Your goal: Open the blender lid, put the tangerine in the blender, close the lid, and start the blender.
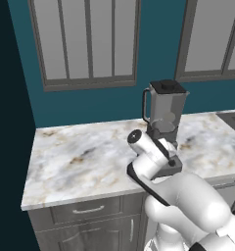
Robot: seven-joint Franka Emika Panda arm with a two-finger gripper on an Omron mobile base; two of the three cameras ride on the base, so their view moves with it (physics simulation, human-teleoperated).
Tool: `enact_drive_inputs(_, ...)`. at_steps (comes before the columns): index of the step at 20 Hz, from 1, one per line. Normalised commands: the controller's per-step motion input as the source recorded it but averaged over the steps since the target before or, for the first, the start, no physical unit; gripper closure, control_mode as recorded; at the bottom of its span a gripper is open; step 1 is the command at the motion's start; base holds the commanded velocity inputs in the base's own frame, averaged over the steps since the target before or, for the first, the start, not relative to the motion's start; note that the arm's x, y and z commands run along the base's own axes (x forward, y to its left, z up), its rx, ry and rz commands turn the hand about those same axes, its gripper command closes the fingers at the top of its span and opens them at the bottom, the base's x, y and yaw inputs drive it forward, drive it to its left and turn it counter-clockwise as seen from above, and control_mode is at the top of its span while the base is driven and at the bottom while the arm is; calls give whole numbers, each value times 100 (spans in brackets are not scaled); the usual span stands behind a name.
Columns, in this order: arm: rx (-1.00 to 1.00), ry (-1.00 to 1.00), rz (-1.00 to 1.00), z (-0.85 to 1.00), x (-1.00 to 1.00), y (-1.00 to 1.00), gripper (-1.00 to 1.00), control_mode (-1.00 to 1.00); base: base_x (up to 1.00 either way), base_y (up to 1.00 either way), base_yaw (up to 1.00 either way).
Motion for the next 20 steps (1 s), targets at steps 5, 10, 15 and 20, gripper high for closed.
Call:
enact_drive_inputs(5,1,-12,0,19,-27,0,-100,-100,0,0,0)
enact_drive_inputs(10,0,-16,0,93,-44,-17,-100,-100,0,0,0)
enact_drive_inputs(15,0,-17,0,80,-46,-13,-100,-100,0,0,0)
enact_drive_inputs(20,0,-13,0,35,-42,-5,-100,-100,0,0,0)
